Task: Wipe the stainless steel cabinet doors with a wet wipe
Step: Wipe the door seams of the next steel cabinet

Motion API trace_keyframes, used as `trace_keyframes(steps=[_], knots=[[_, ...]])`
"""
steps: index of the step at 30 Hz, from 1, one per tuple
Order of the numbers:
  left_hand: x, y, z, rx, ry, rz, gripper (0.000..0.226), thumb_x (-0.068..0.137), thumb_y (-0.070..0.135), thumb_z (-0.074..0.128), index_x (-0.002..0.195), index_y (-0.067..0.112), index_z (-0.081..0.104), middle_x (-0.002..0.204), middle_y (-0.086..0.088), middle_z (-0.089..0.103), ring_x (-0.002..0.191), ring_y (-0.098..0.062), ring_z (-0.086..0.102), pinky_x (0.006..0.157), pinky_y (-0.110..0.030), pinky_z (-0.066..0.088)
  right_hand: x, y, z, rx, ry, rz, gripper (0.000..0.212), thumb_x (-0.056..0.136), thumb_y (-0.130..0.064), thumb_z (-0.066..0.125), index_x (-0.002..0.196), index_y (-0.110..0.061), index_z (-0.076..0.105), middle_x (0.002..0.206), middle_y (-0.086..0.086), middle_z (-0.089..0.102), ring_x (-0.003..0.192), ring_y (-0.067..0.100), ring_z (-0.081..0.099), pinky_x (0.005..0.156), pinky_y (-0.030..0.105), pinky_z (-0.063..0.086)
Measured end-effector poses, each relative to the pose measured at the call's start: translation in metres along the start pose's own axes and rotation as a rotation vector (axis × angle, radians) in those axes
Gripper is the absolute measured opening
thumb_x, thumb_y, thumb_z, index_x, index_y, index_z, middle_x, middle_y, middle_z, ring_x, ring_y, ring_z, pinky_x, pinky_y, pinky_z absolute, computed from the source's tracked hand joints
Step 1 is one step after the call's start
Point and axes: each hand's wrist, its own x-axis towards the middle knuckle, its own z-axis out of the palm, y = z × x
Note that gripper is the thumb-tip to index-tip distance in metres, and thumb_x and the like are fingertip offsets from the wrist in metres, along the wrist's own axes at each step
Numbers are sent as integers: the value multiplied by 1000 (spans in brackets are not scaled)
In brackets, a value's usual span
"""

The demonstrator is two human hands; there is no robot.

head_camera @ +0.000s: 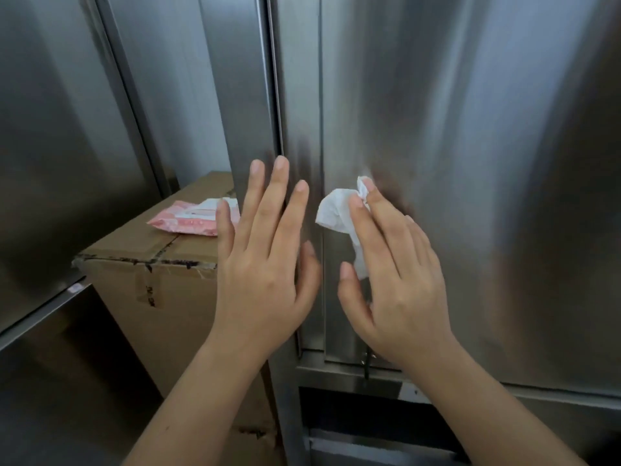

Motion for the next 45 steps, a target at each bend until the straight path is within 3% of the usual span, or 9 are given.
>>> trace_keyframes(steps=[8, 11, 15, 19, 26, 32, 40, 45], knots=[[51, -50, -21, -137, 116, 183, 50, 86, 13, 44, 134, 1, 45, 145, -17, 34, 138, -28, 23, 111, -53, 13, 73, -27, 4, -333, 119, 11, 52, 88, -20, 42, 134, 4, 43, 141, 22, 40, 132, 34, 38, 103, 51, 37], [62, -63, -19, -150, 110, 238, 53, 84, 14, 45, 135, 1, 45, 146, -18, 33, 139, -28, 24, 109, -53, 16, 90, -36, 18, -455, 45, 34, 55, 88, -23, 40, 135, 4, 40, 143, 22, 37, 134, 36, 33, 106, 50, 30], [68, -74, -11, -132, 65, 281, 56, 85, 18, 41, 138, 0, 40, 148, -17, 30, 139, -30, 23, 108, -55, 21, 96, -39, 35, -484, -161, 128, 61, 91, -30, 37, 142, 2, 26, 151, 20, 19, 140, 34, 12, 113, 48, 16], [76, -75, -3, -136, 76, 308, 57, 88, 22, 36, 141, 1, 35, 149, -16, 28, 139, -29, 23, 108, -56, 23, 97, -33, 36, -524, -183, 164, 63, 93, -37, 28, 143, 0, 22, 151, 17, 10, 141, 31, 7, 114, 44, 8], [117, -73, -8, -102, 147, 343, 59, 87, 21, 35, 142, 1, 29, 150, -17, 27, 139, -30, 25, 109, -54, 21, 151, -11, 17, -541, -136, 129, 62, 97, -36, 37, 146, -13, 5, 151, 9, -10, 142, 23, -11, 114, 38, -8], [178, -70, -25, -40, 220, 335, 59, 85, 21, 34, 139, -3, 37, 147, -18, 32, 136, -33, 29, 107, -56, 21, 233, -1, -5, -587, -67, 61, 63, 98, -34, 38, 148, -13, 7, 156, 13, -4, 143, 23, -10, 111, 35, -13], [255, -65, -44, -5, 277, 307, 63, 86, 27, 25, 142, -1, 30, 152, -14, 23, 140, -27, 18, 110, -52, 14, 287, 10, -24, -587, -25, -25, 67, 96, -34, 39, 148, -18, -1, 151, 3, -19, 139, 17, -22, 105, 25, -25], [287, -60, -52, 7, 279, 248, 67, 86, 33, 13, 147, 5, 18, 156, -7, 9, 143, -17, 2, 112, -49, 6, 330, 14, -34, -617, 7, -26, 67, 97, -35, 36, 149, -19, -3, 155, 7, -17, 142, 19, -19, 108, 31, -22]])
